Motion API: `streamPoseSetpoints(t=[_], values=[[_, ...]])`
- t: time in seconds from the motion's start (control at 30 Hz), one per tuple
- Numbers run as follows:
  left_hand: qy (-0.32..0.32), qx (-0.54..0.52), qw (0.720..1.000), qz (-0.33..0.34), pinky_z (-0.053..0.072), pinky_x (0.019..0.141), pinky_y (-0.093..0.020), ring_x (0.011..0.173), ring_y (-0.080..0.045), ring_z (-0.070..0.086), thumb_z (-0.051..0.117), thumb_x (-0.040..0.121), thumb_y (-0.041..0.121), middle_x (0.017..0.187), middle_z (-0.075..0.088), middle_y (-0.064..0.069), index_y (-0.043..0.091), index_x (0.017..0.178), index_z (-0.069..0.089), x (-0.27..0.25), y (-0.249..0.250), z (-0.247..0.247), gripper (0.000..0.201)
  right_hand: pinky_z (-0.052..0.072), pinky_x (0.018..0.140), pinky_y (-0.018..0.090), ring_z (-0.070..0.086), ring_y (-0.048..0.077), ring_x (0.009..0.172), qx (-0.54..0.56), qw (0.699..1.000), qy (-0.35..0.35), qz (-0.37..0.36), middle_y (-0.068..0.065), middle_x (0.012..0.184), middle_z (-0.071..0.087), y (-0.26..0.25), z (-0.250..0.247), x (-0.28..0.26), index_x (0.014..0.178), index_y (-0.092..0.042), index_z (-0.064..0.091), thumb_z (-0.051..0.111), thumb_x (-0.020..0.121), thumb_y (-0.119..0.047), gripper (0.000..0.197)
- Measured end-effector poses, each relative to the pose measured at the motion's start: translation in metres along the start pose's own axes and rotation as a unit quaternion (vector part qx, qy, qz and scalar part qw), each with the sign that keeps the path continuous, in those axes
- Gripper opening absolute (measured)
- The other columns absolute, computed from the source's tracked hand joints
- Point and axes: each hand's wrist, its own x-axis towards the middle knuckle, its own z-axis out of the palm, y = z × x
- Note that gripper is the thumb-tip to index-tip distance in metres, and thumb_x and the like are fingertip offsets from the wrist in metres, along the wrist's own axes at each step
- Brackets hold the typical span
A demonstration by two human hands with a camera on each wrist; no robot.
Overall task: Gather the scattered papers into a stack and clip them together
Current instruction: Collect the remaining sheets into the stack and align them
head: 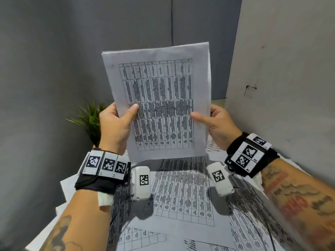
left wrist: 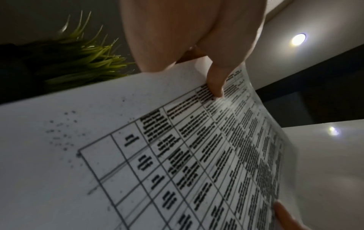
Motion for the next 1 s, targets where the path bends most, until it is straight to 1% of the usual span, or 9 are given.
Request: streamPoseSetpoints(t=[0.1, 0.23, 0.33, 0.43, 0.57, 0.67, 0.73, 0.83, 1.0], values=[[-0.026, 0.017, 0.999, 0.031, 0.053, 0.096, -0.049, 0.102, -0.022, 0.068, 0.066, 0.087, -0.002, 0.106, 0.073, 0.000, 0.020, 0.108, 0.065, -0.001, -0.004, 0.001, 0.031, 0.058, 0.075, 0.032, 0.072, 0.015, 0.084, 0.029, 1.000, -0.009, 0.007, -0.002, 0.088, 0.076, 0.001, 0.000, 0.001, 0.107, -0.009, 0.065, 0.074, 0.072, -0.015, 0.036], [-0.062, -0.004, 0.998, 0.000, 0.053, 0.095, -0.048, 0.109, -0.027, 0.066, 0.067, 0.085, -0.007, 0.119, 0.067, -0.012, 0.016, 0.136, 0.039, -0.002, -0.011, -0.004, 0.063, 0.057, 0.086, 0.033, 0.071, 0.018, 0.096, 0.037, 0.999, -0.019, 0.027, 0.002, 0.097, 0.075, 0.009, -0.001, -0.002, 0.116, -0.006, 0.063, 0.075, 0.073, -0.010, 0.044], [-0.078, 0.002, 0.996, -0.033, 0.049, 0.100, -0.053, 0.106, -0.025, 0.068, 0.068, 0.084, -0.004, 0.112, 0.071, -0.009, 0.008, 0.127, 0.053, -0.005, -0.015, -0.004, 0.047, 0.057, 0.088, 0.029, 0.071, 0.016, 0.098, 0.016, 0.999, -0.008, 0.039, 0.000, 0.097, 0.077, 0.016, 0.000, -0.004, 0.111, -0.009, 0.066, 0.073, 0.080, -0.005, 0.032], [-0.082, -0.006, 0.995, -0.047, 0.050, 0.099, -0.055, 0.102, -0.027, 0.068, 0.074, 0.080, 0.004, 0.107, 0.073, -0.010, 0.014, 0.107, 0.069, -0.006, -0.013, -0.006, 0.030, 0.055, 0.091, 0.029, 0.071, 0.015, 0.102, -0.005, 1.000, 0.014, 0.005, 0.002, 0.102, 0.076, 0.009, 0.003, -0.003, 0.103, -0.014, 0.069, 0.070, 0.084, -0.003, 0.022], [-0.104, -0.027, 0.993, -0.040, 0.054, 0.093, -0.051, 0.093, -0.023, 0.070, 0.077, 0.072, 0.009, 0.097, 0.077, -0.003, 0.018, 0.093, 0.077, -0.003, -0.011, -0.008, 0.023, 0.053, 0.099, 0.035, 0.070, 0.020, 0.105, 0.009, 0.998, 0.024, -0.063, 0.002, 0.102, 0.076, -0.013, 0.009, 0.001, 0.091, -0.020, 0.074, 0.080, 0.069, -0.017, 0.023], [-0.116, -0.015, 0.992, -0.040, 0.055, 0.092, -0.048, 0.099, -0.024, 0.069, 0.083, 0.068, 0.012, 0.103, 0.076, -0.005, 0.017, 0.099, 0.076, -0.002, -0.015, -0.010, 0.032, 0.051, 0.099, 0.031, 0.070, 0.016, 0.104, -0.006, 0.999, -0.011, -0.044, -0.004, 0.099, 0.077, -0.016, 0.008, -0.002, 0.084, -0.025, 0.079, 0.081, 0.061, -0.024, 0.024], [-0.129, -0.018, 0.990, -0.059, 0.057, 0.089, -0.046, 0.100, -0.023, 0.070, 0.084, 0.066, 0.016, 0.107, 0.075, -0.006, 0.015, 0.108, 0.069, -0.002, -0.020, -0.014, 0.044, 0.045, 0.107, 0.036, 0.068, 0.015, 0.108, -0.017, 1.000, -0.025, 0.004, -0.005, 0.104, 0.077, -0.006, 0.003, -0.005, 0.099, -0.018, 0.074, 0.081, 0.063, -0.021, 0.037], [-0.159, 0.003, 0.982, -0.101, 0.058, 0.086, -0.040, 0.101, -0.021, 0.071, 0.094, 0.052, 0.035, 0.107, 0.075, -0.005, 0.015, 0.110, 0.065, -0.003, -0.026, -0.015, 0.068, 0.040, 0.112, 0.048, 0.064, 0.020, 0.117, -0.052, 0.997, -0.034, 0.037, 0.002, 0.118, 0.073, 0.011, 0.000, -0.006, 0.121, -0.009, 0.063, 0.093, 0.054, -0.039, 0.079], [-0.172, 0.079, 0.977, -0.100, 0.050, 0.100, -0.050, 0.102, -0.020, 0.070, 0.073, 0.074, 0.015, 0.104, 0.076, -0.004, 0.010, 0.103, 0.069, -0.005, -0.024, -0.010, 0.030, 0.042, 0.110, 0.043, 0.066, 0.020, 0.111, -0.039, 0.999, -0.003, 0.014, 0.003, 0.107, 0.074, 0.005, 0.000, -0.001, 0.097, -0.018, 0.067, 0.080, 0.066, -0.032, 0.036]])
